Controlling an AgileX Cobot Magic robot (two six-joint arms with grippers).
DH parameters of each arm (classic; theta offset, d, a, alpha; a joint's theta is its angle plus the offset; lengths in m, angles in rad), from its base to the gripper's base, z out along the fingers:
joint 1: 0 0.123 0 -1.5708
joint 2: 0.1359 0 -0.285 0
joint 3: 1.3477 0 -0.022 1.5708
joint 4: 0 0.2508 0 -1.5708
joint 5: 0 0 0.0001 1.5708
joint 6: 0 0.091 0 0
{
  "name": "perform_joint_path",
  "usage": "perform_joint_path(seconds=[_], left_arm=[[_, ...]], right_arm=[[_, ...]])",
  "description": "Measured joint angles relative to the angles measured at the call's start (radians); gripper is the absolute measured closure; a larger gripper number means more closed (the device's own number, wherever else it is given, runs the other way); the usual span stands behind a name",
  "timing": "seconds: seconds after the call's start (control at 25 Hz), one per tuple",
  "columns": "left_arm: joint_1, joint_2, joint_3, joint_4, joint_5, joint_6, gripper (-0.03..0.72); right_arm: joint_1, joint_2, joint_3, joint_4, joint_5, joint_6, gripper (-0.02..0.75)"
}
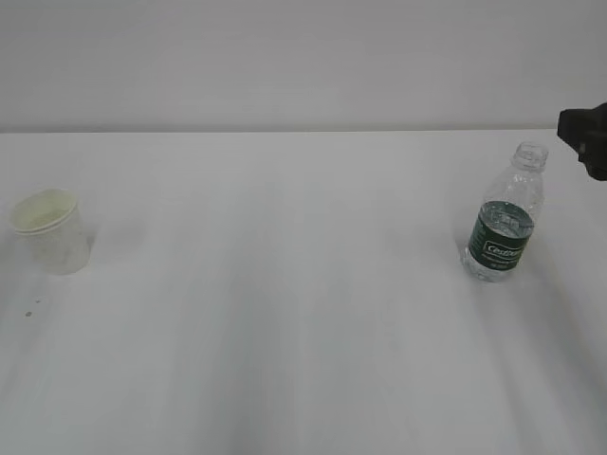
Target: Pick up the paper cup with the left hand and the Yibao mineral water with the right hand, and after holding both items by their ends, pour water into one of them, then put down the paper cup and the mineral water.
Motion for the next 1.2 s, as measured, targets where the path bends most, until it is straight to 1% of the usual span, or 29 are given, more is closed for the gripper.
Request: perform_joint_path(seconds=[0.36,0.92,1.2], left_arm=[[0.0,-0.092,0.0,0.0,0.062,0.0,0.195],[0.0,-0.149,0.0,0.0,0.144,0.0,0.207],[0.0,-0.196,0.0,0.0,0.158,0.0,0.211]], right_arm=[[0.0,-0.071,0.0,0.0,0.05,0.0,0.146],[0.0,-0.186,0.0,-0.017,0.17,0.0,0.146],[0.0,-0.196,0.0,-0.024,0.228,0.0,0.146]])
